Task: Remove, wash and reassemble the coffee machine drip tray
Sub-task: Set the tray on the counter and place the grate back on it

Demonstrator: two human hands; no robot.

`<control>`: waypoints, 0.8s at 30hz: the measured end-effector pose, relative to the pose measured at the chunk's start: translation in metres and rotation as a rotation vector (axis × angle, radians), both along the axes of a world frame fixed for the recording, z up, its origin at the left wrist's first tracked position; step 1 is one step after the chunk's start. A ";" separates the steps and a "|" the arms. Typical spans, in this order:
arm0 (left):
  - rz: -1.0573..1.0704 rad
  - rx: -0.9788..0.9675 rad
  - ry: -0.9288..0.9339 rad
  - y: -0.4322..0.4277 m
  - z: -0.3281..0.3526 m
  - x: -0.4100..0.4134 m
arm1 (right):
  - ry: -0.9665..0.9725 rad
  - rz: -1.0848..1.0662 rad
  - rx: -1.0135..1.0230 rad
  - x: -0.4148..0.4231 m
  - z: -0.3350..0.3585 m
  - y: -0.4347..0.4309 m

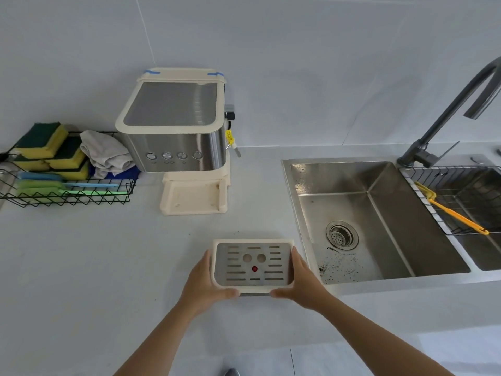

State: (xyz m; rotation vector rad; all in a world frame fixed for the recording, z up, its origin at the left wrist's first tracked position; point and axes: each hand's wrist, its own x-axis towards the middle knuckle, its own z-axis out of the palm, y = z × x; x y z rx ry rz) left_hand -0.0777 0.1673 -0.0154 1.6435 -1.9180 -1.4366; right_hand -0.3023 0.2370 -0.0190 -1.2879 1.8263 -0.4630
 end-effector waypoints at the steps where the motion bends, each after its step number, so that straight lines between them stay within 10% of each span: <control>1: -0.006 0.006 0.027 0.003 -0.003 0.001 | -0.001 0.003 -0.007 0.001 -0.002 0.002; 24: 0.058 -0.082 -0.019 -0.028 0.014 0.033 | -0.101 -0.016 -0.156 0.024 0.000 -0.048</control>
